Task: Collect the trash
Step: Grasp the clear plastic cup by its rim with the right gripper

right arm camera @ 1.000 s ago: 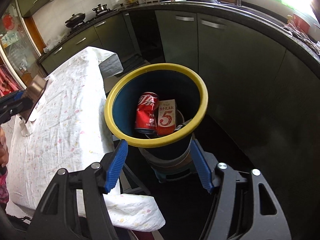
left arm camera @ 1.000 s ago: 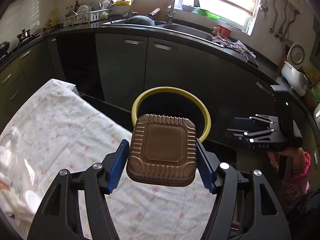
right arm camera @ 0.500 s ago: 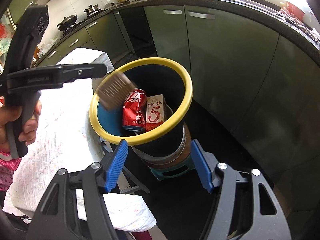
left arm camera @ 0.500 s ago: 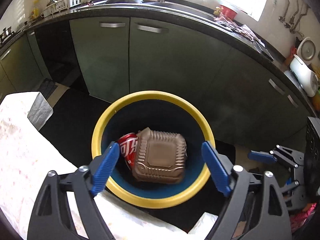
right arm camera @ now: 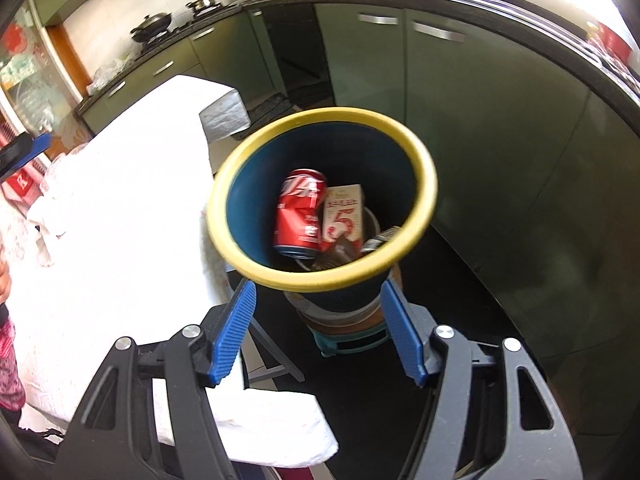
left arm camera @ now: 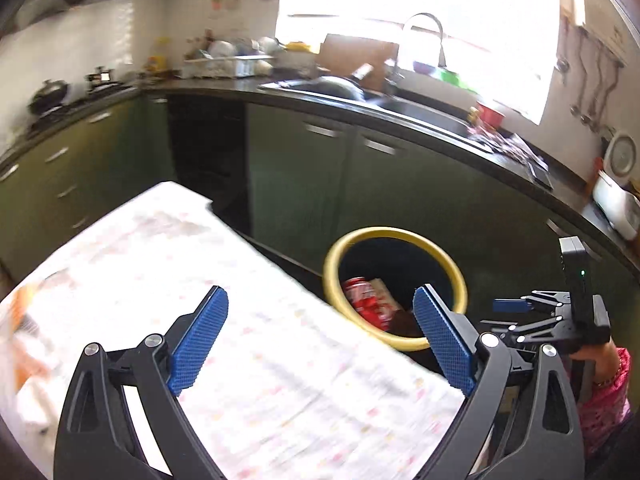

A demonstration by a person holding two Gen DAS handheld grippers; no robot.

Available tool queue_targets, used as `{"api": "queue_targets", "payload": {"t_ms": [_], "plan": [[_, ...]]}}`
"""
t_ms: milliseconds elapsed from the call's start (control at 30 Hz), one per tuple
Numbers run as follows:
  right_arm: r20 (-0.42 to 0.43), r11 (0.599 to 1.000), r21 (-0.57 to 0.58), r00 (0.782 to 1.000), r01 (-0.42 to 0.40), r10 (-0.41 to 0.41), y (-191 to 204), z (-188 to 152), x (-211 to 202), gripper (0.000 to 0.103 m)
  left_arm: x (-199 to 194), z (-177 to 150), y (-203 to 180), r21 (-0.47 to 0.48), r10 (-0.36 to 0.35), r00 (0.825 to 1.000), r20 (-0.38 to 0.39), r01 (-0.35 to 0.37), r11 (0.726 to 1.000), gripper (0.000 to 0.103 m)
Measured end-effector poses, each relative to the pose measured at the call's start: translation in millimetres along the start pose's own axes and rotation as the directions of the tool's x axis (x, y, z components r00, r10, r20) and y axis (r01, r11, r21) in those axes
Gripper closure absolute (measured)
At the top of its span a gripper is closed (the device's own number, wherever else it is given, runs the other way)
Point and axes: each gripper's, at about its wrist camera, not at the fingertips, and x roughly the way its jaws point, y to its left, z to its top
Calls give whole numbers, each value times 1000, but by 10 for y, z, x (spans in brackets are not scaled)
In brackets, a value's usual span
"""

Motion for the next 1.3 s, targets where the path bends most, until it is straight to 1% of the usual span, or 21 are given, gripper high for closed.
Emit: {"api": "queue_targets", "payload": {"t_ms": [100,200,300,400,433,533,567,633,700,767,833,900,967,1000,1100,1133,1233,1267,1300], "plan": [[-6,999,-39,1000,-6,5,222,44,37,41,-429,-258,389,-64,91,995,51,-88,994,8],[-12,996,-88,1000,-16,15,487,107,89,41,-803,-507,837,-122,193,978,82,-182,976,7],[-22,989,-144,999,-35,32,777,186,161,41,-1091,-782,1273,-180,247,965,82,-230,956,6],[-34,977,-205,998,-64,58,1096,255,239,41,-1329,-1063,1661,-231,323,944,70,-300,926,6],[-39,971,-226,997,-77,70,1211,278,271,41,-1385,-1147,1765,-234,359,931,64,-336,912,6],[-56,953,-282,994,-110,99,1549,326,359,41,-1513,-1390,2053,-248,486,873,37,-463,851,6],[-61,945,-301,992,-124,111,1662,343,383,41,-1550,-1468,2141,-260,516,856,26,-492,831,6],[-73,926,-345,988,-155,138,1901,374,422,41,-1619,-1581,2289,-286,550,835,15,-524,803,6],[-86,906,-382,983,-180,159,2133,401,440,41,-1655,-1651,2385,-316,567,824,0,-538,781,6],[-91,888,-415,980,-199,177,2329,469,459,41,-1680,-1718,2441,-336,572,820,-9,-541,771,6],[-95,873,-433,974,-225,204,2497,577,476,41,-1680,-1761,2447,-342,566,825,-8,-534,773,6],[-94,855,-452,967,-253,237,2701,694,476,41,-1661,-1774,2462,-347,566,825,-11,-534,771,6],[-101,837,-470,959,-282,267,2912,803,488,41,-1612,-1740,2394,-347,563,827,-8,-530,773,6],[-106,831,-471,954,-295,279,3018,870,513,41,-1606,-1736,2379,-347,564,826,-8,-532,773,5],[-125,812,-475,940,-339,318,3304,1015,600,40,-1579,-1720,2314,-331,581,814,-11,-551,766,5],[-124,808,-478,937,-345,327,3394,1060,635,37,-1570,-1720,2306,-329,582,813,-12,-553,766,5],[-116,805,-486,938,-340,326,3592,1186,779,33,-1548,-1717,2278,-326,577,817,-13,-549,770,5],[-114,810,-482,940,-334,320,3631,1227,839,32,-1545,-1719,2270,-329,571,821,-14,-542,773,5],[-116,816,-474,943,-330,313,3670,1266,901,32,-1543,-1719,2271,-335,558,830,-12,-529,780,5]]}}
